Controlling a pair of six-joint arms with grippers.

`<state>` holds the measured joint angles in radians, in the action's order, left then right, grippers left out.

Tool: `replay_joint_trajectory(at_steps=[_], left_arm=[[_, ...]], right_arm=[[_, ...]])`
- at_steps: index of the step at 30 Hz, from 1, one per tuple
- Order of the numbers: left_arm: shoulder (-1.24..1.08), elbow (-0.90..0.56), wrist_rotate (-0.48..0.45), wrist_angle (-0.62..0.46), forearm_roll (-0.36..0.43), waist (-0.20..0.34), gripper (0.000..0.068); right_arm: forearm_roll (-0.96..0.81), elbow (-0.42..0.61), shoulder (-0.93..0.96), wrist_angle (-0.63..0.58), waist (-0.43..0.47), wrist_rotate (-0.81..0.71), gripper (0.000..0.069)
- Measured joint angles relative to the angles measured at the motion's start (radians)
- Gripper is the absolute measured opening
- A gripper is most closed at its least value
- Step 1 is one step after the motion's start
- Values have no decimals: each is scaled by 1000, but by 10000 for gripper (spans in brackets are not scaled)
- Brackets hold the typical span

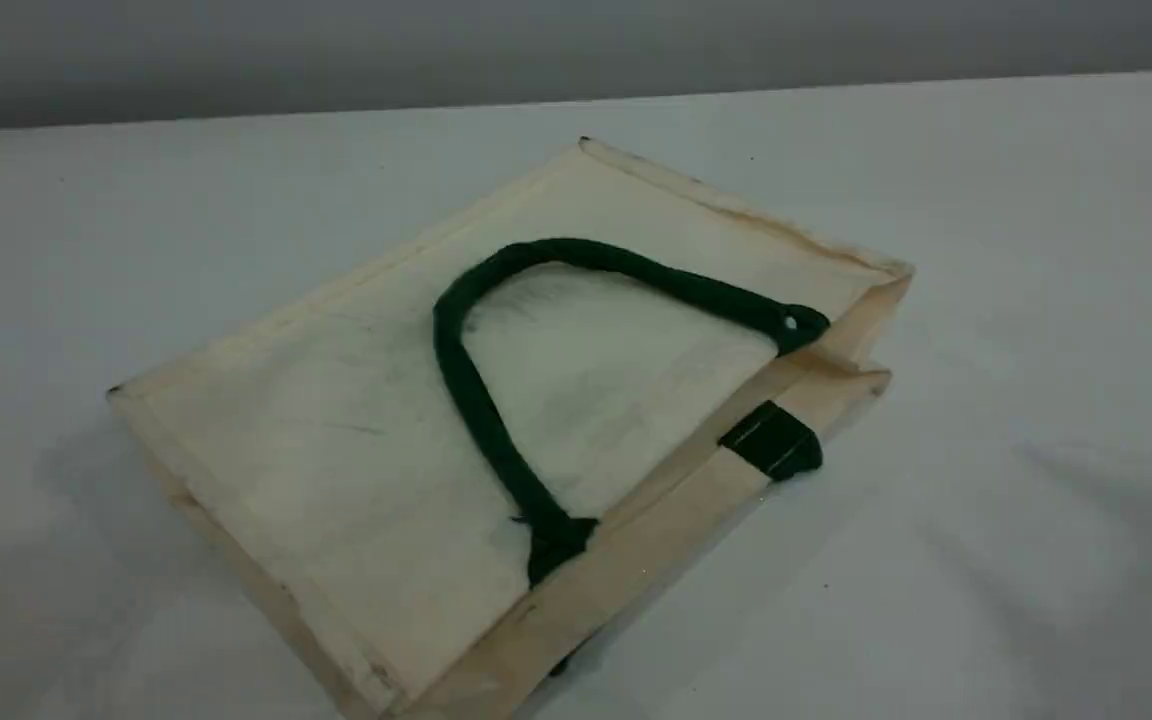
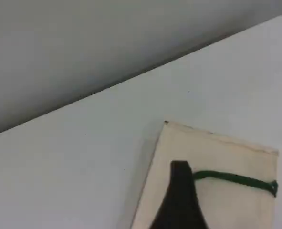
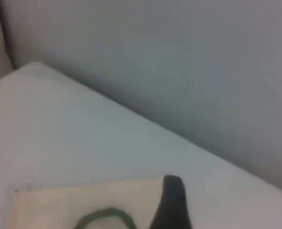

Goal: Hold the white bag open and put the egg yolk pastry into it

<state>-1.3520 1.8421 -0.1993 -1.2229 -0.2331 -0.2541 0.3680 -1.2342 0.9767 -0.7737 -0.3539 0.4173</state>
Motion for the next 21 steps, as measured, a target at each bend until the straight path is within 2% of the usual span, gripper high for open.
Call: replay_joint_trajectory(at_steps=[4, 11, 17, 21], left_arm=[[132, -104, 4, 0, -1, 0, 510], [398, -374, 25, 0, 0, 0, 511], [621, -615, 25, 0, 0, 0, 511], [772, -739, 25, 1, 2, 0, 511]], right_arm=[[-60, 0, -160, -105, -1, -70, 533], [-118, 0, -388, -272, -1, -158, 533], [-118, 5, -455, -436, -1, -224, 533], [-122, 54, -479, -445, -6, -284, 533]])
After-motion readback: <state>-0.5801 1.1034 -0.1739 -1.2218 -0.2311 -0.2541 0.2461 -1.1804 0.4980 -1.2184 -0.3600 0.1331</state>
